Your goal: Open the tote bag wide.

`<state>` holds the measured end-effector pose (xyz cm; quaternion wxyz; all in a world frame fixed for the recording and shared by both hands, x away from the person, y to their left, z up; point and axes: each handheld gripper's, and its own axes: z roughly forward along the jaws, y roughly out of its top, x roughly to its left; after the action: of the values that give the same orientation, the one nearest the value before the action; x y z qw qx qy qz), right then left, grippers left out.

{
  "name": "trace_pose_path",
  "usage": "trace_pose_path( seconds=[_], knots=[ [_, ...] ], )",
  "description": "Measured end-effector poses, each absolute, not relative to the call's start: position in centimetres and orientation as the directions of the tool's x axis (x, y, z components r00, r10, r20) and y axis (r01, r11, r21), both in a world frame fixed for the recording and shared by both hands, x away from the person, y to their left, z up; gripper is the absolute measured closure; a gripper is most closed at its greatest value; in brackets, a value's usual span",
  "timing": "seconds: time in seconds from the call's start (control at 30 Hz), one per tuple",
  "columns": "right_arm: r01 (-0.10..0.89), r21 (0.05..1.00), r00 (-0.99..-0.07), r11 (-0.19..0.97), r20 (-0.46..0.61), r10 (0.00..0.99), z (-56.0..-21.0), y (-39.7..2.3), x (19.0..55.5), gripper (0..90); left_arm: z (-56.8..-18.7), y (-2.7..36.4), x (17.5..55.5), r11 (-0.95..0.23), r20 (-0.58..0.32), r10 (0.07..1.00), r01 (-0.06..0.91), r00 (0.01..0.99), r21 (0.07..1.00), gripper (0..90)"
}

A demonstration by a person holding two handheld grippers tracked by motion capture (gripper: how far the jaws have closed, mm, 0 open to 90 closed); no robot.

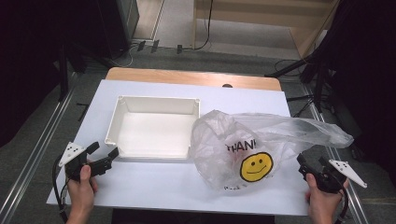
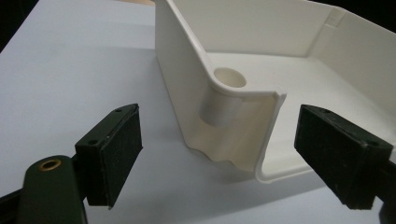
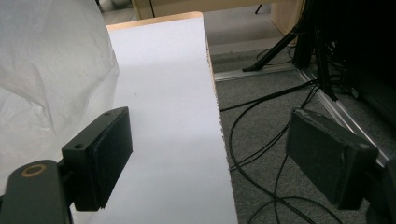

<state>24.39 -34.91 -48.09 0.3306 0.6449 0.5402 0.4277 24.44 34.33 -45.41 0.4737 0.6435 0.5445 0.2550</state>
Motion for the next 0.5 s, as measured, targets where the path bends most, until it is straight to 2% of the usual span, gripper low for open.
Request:
trace_pose_path(
  seconds=[0.5],
  knots=[
    [0.403,0.898,0.044,-0.175,0.173,0.984,-48.02,-34.68,24.23,15.9,-45.39,34.17,24.71,0.044,-0.182,0.948,0.46,0.26,0.887,15.3]
  ],
)
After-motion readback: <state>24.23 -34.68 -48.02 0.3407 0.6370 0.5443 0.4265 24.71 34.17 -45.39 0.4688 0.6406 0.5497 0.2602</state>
